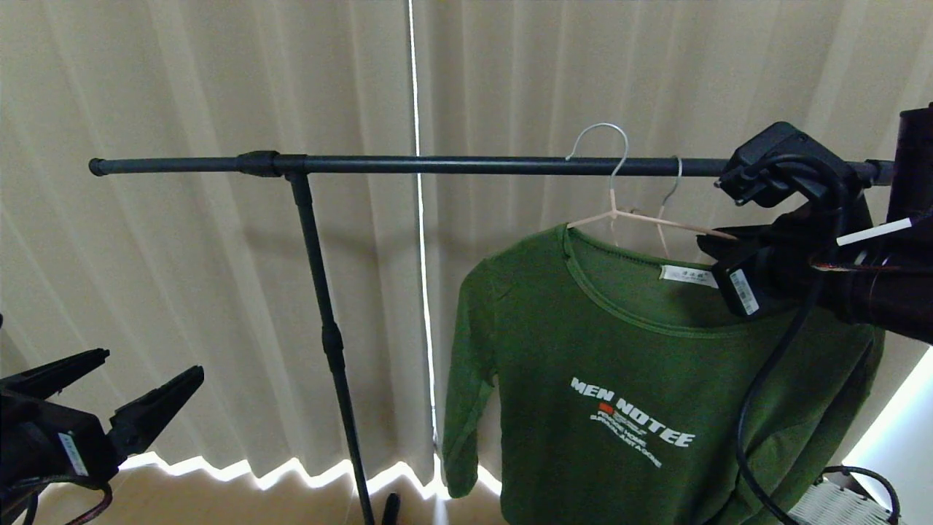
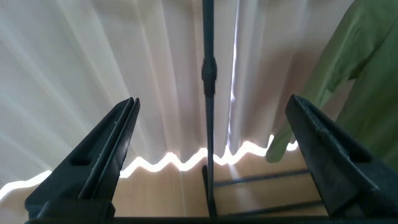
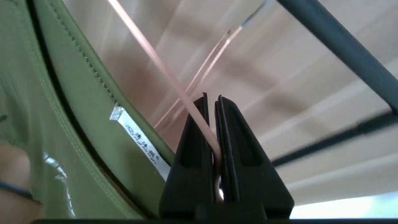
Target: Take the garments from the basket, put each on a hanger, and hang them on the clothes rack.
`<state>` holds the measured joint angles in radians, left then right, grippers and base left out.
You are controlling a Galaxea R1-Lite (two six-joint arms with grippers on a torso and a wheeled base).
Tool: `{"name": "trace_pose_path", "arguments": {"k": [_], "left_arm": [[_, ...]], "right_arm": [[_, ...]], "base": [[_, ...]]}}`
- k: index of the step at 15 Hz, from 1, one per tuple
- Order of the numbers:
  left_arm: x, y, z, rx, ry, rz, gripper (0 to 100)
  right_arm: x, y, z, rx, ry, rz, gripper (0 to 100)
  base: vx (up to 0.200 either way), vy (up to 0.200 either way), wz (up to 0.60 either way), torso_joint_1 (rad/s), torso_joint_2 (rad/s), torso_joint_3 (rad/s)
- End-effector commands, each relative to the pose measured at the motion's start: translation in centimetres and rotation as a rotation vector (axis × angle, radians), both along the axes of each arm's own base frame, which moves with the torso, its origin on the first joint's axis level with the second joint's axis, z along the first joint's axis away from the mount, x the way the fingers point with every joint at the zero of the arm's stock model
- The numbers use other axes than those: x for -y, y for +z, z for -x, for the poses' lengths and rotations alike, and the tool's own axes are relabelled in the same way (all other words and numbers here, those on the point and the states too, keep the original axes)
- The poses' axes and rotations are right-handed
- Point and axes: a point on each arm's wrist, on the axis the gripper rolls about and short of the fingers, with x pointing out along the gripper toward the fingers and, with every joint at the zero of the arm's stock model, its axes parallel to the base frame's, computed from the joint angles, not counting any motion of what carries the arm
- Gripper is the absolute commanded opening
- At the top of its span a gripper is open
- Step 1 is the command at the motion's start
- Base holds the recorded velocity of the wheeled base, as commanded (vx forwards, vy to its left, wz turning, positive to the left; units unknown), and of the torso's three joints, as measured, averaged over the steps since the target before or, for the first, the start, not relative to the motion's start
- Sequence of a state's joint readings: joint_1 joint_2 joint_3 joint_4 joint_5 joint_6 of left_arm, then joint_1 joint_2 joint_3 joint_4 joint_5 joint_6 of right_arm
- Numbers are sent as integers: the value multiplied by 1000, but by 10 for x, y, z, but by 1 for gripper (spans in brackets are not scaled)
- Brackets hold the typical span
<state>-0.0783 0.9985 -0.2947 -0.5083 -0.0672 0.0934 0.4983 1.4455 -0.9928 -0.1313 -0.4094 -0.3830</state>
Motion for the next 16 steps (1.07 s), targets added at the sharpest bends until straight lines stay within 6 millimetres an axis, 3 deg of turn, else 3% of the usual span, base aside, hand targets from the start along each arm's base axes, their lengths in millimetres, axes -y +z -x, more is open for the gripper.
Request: {"name": "trace_pose_path", "arguments": {"k": [1, 4, 9, 16], "left_arm": [[0, 0, 0, 1, 0, 0, 100], [0, 0, 1, 4, -2, -3, 100], [-1, 1, 2, 10, 3, -1, 100], [0, 1, 4, 16, -2, -2, 100]], "right_arm": [[-1, -2, -2, -6, -2, 2, 0], [0, -2, -9, -10, -17, 4, 0], [-5, -6, -48, -21, -98, 18, 0], [-12, -24, -66, -73, -110, 43, 0]], "base": [[0, 0, 0, 0, 0, 0], [0, 0, 0, 0, 0, 0], [0, 0, 0, 0, 0, 0], [0, 0, 0, 0, 0, 0]]}}
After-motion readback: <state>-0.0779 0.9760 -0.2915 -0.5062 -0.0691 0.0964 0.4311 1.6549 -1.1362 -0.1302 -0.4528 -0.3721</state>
